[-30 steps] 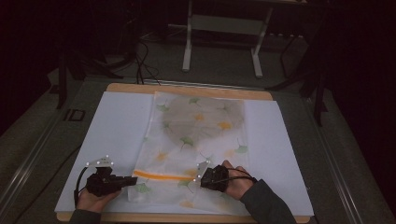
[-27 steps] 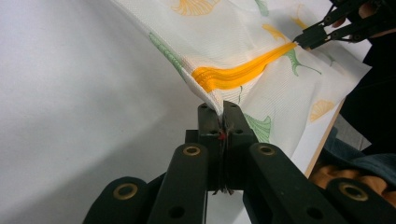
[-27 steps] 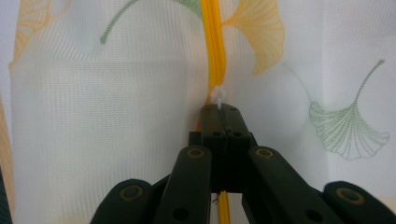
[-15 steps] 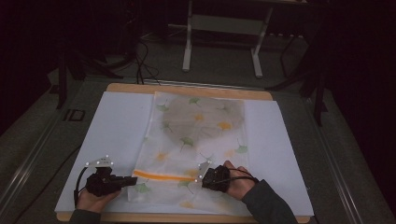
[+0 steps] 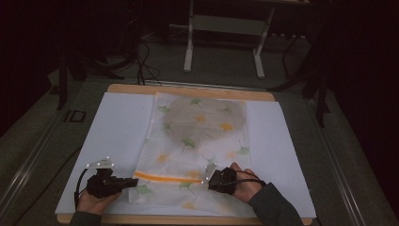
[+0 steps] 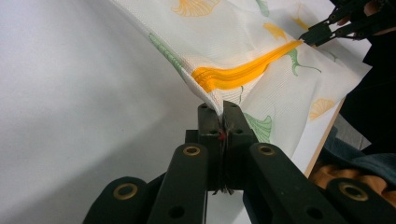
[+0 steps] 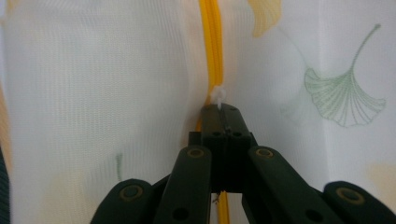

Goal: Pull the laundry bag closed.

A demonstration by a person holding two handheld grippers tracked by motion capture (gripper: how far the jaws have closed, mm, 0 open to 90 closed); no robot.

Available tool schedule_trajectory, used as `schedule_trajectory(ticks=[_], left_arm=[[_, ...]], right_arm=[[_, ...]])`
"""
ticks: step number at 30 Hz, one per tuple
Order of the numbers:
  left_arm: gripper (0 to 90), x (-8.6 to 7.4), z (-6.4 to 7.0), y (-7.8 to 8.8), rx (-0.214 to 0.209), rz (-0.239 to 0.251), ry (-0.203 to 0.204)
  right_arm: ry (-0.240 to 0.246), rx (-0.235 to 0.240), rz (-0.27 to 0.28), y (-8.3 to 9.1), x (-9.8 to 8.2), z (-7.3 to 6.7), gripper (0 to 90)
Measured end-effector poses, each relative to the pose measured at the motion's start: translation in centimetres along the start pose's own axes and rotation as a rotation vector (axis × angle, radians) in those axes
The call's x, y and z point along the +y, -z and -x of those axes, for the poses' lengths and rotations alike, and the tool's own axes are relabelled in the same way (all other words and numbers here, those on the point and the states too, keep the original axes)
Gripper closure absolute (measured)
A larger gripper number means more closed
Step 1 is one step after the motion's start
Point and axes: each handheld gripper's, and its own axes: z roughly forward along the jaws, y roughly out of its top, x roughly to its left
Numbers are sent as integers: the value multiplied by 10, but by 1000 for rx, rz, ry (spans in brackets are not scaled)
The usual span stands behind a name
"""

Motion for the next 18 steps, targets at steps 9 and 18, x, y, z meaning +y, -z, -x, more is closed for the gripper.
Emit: schedule_trajectory(ticks=[9, 18], left_arm=[[889, 0, 0, 0, 9, -4, 1], [889, 0, -1, 0, 13, 0, 7]], right_arm=[[-13, 0, -2, 2, -8, 2, 900], [-14, -8, -8, 4, -13, -1, 900]])
